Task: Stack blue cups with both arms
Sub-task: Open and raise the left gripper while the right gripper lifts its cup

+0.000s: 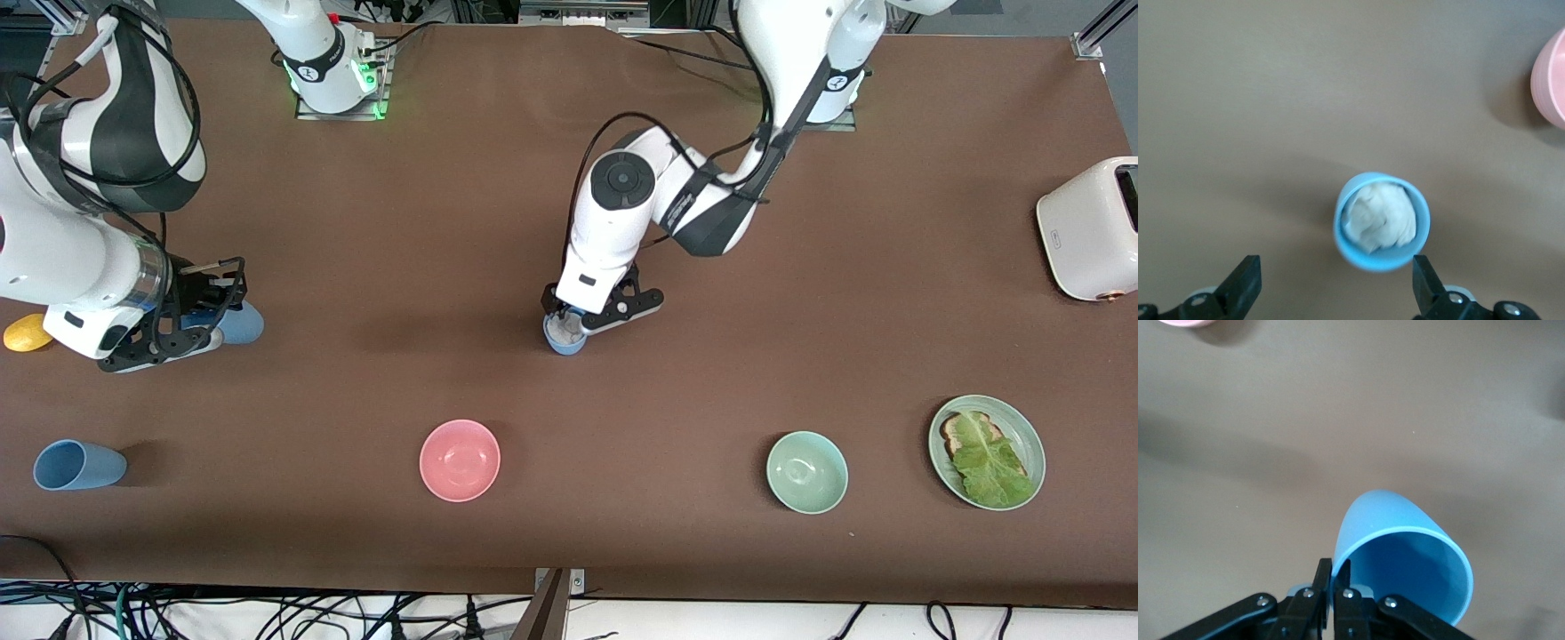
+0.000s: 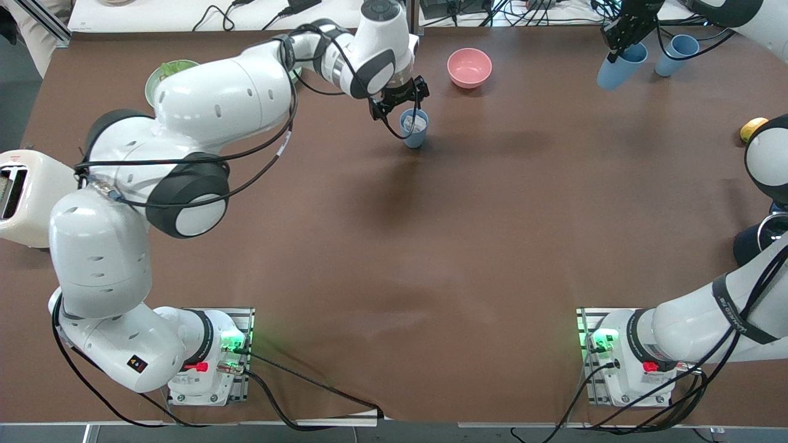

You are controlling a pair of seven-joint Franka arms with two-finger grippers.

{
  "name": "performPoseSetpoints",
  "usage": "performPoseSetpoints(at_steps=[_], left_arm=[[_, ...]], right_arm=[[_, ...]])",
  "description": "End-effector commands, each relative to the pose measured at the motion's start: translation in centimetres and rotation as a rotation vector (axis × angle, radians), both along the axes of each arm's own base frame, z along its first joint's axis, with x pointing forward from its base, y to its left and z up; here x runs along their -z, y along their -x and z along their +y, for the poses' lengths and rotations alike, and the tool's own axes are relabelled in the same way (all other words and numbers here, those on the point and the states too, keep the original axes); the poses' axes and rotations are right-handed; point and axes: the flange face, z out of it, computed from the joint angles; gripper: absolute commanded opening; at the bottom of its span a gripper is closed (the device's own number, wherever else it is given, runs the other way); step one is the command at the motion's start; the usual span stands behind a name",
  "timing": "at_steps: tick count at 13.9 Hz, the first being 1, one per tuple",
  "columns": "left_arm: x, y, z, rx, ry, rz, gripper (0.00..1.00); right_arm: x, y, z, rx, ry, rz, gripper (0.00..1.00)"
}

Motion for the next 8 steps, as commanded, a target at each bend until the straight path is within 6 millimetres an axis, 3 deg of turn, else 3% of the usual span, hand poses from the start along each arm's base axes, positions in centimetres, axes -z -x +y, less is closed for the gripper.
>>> performPoseSetpoints(at_steps=[1, 3, 5, 8], left_arm=[[-6.6, 0.5, 3.3, 0.102, -0.058, 0.018, 1.0], [-10.9, -0.1, 7.3, 0.189, -0.073, 0.057, 1.0], [-14.6, -2.0, 13.5, 0.28, -0.054, 0.076, 1.0], [-18.3, -4.8, 23.3, 0.424, -0.038, 0.051, 1.0]], right_arm=[[-3.6, -0.6, 3.4, -0.028, -0.044, -0.059, 0.0], [-4.4, -0.5, 5.6, 0.009, -0.046, -0.075, 0.0], [-4.4, 0.1, 8.2, 0.02, -0.043, -0.075, 0.0], [-4.1, 1.2, 12.6, 0.076, -0.029, -0.068, 0.0]])
